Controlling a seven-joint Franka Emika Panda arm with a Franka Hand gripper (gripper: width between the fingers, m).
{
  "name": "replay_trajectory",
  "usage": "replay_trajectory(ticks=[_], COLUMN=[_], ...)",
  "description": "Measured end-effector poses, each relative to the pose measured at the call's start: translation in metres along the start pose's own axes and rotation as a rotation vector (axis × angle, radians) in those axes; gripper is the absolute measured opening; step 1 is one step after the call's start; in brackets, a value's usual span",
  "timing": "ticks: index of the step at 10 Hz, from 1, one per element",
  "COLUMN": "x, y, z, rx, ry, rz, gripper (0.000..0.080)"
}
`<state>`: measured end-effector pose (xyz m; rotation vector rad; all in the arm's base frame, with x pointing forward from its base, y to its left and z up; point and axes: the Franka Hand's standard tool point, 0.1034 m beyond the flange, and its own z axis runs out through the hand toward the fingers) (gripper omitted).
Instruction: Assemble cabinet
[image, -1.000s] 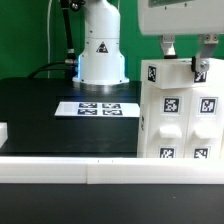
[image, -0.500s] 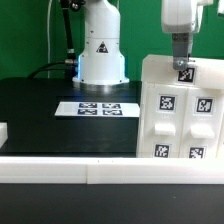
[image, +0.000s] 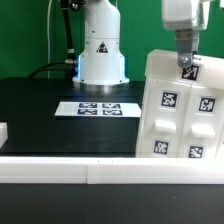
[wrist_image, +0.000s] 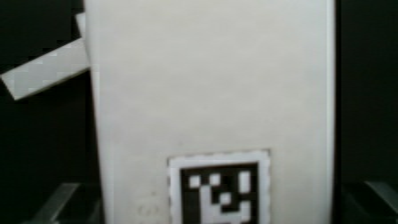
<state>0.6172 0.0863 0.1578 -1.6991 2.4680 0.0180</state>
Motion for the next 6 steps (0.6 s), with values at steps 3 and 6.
replay_trajectory(ticks=[3,6], x=[-0.0007,-0.0013], y=[0.0005,0.0009], z=[0.0004,0.0006], rx=[-0.001,-0.001], ry=[0.000,0.000], rz=[-0.009,-0.016], gripper=[0.0788,0.0797])
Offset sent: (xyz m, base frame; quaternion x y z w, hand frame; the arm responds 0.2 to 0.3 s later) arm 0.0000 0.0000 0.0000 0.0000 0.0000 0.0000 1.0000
